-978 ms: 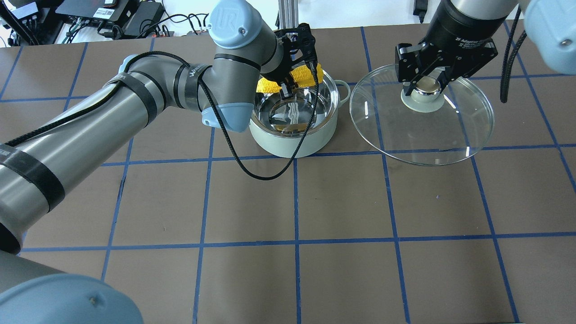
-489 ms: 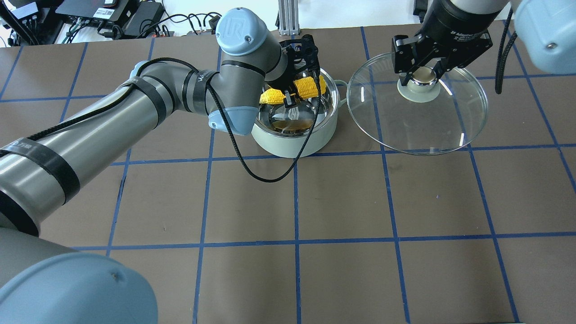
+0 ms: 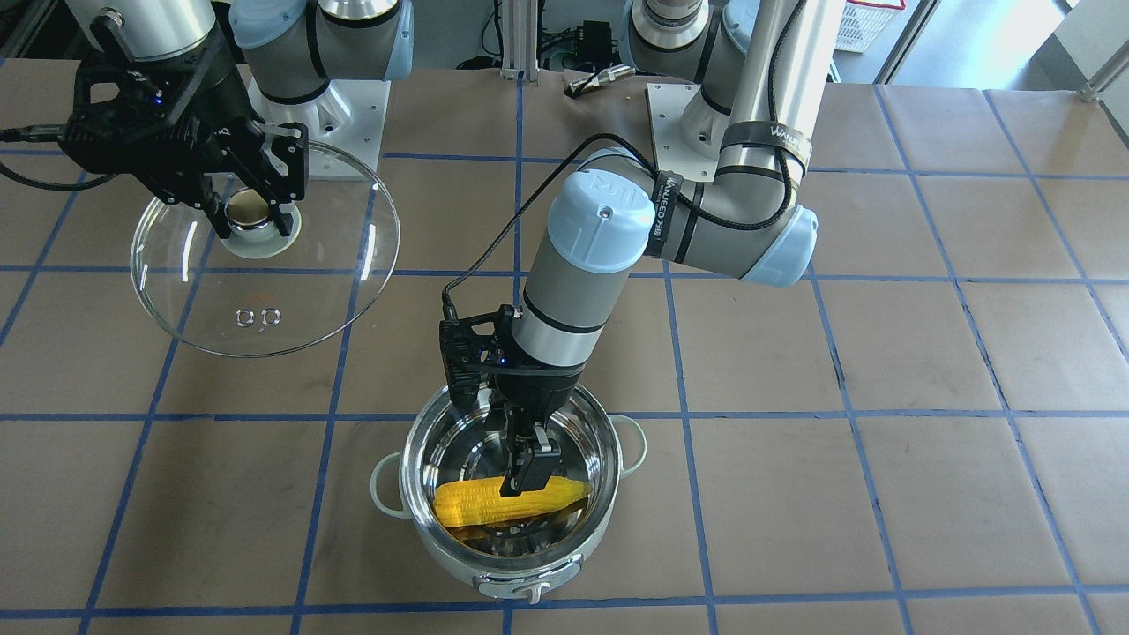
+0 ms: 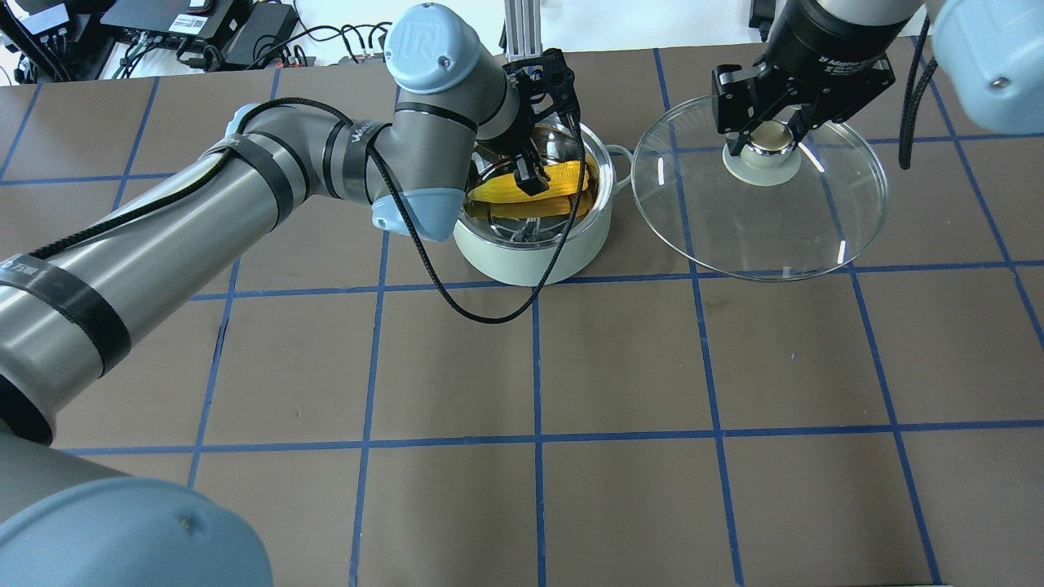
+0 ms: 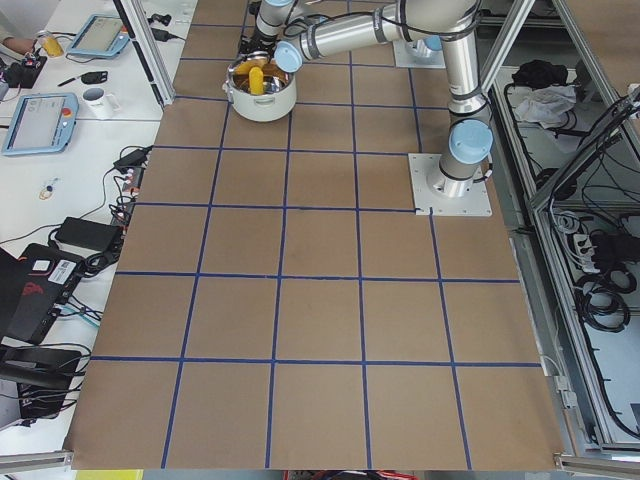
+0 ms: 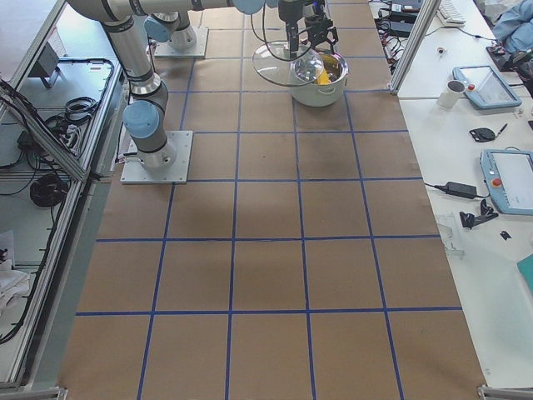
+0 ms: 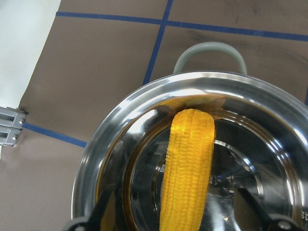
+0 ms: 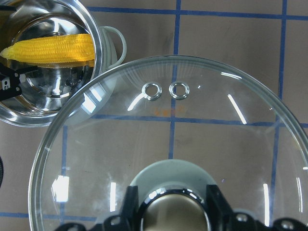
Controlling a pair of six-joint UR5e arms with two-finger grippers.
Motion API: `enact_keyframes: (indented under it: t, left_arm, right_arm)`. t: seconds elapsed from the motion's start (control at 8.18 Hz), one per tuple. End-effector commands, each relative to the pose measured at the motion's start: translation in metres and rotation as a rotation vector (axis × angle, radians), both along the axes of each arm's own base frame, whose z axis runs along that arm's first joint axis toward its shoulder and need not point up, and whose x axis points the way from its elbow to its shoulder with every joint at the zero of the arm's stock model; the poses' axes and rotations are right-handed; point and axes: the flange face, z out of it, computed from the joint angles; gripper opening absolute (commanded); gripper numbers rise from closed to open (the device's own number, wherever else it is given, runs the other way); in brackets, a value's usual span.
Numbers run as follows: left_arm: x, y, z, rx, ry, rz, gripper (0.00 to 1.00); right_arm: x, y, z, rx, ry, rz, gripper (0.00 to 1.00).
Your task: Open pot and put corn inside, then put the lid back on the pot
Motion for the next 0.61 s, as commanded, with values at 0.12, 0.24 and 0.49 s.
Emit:
enact_keyframes:
  t: [0.12,0.24,0.49]
  left_arm:
    - [0.061,0.009,0.076,0.084,0.021,0.189,0.89]
    - [0.108,-0.002,0.087,0.119,0.056,0.346,0.92]
    - [0.2,-0.003,0.118,0.162,0.074,0.626,1.0]
  right_arm:
    - [-0.001,-0.008,0.004,-0.01,0.016,0.001,0.34]
    - [-0.003,-0.018,0.005,-0.011,0.029,-0.004,0.33]
    - [0.012,-0.044,0.006,-0.024,0.027,0.022,0.32]
